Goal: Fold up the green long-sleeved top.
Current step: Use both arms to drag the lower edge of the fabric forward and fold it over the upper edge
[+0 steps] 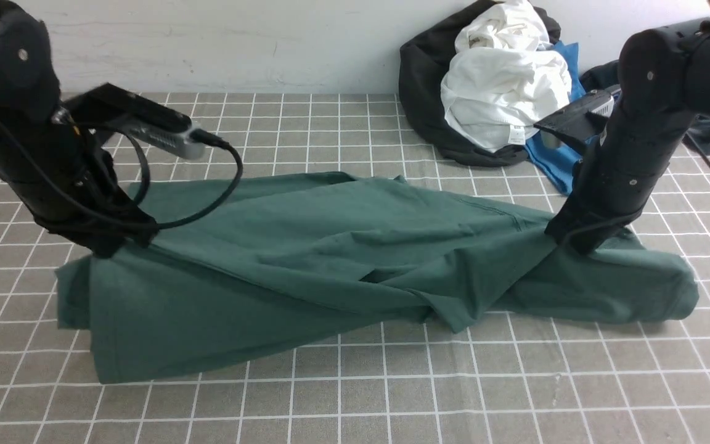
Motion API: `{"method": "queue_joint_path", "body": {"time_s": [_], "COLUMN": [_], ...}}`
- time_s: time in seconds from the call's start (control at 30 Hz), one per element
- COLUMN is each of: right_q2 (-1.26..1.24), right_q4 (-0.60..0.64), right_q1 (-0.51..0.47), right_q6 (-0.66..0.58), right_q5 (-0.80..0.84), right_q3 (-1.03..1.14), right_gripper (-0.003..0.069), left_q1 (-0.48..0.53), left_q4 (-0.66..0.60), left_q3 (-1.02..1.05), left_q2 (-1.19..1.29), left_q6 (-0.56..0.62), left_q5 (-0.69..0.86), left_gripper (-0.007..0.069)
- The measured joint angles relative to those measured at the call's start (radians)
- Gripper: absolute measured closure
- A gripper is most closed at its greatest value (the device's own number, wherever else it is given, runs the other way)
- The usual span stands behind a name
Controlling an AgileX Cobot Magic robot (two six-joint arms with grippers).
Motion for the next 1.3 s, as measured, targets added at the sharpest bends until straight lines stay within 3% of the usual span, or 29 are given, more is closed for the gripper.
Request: {"method": "queue_joint_path", "body": {"time_s": [0.17,0.37,0.47,0.63,0.77,0.9,1.03,1.07,1.3], "right_q2": [-0.005,-0.005,-0.005,-0.005,-0.005,-0.005,-0.005,-0.005,-0.072], "right_q4": [0.010,0.063,0.066,0.068,0.074,0.076,0.069,0.064,0.025], "right_q1": [0.000,0.000,0.000,0.000,0.000,0.000,0.000,0.000,0.000], "right_q6": [-0.003,-0.030,-0.034,-0.034,-0.034,-0.040,-0.039,-0.039,-0.039], "right_q5": [0.000,-0.006,-0.003,0.000,-0.007,-0.011,0.005,0.012,0.028], "right_q3": [0.000,0.000,0.000,0.000,0.000,0.000,0.000,0.000,0.001], "right_gripper": [0.0656,0.0656,0.0656,0.0656,0.0656,0.0656,0.0656,0.0656,0.0656], "left_q1": [0.022,0.068,0.073,0.074,0.074,0.074,0.074,0.074,0.077], "left_q4": [-0.001,-0.081,-0.083,-0.093,-0.093,-0.096,-0.096,-0.096,-0.093], "left_q3": [0.001,0.021,0.024,0.026,0.026,0.026,0.026,0.026,0.026], "left_q2": [-0.018,0.181,0.240,0.258,0.256,0.256,0.252,0.249,0.091], "left_q6": [-0.010,0.037,0.037,0.037,0.037,0.037,0.037,0.037,0.006], "left_q5": [-0.010,-0.060,-0.063,-0.067,-0.077,-0.087,-0.060,-0.049,0.036], "left_gripper": [0.0609,0.0589,0.0534,0.0326,0.0267,0.0335,0.0566,0.0589,0.0612]}}
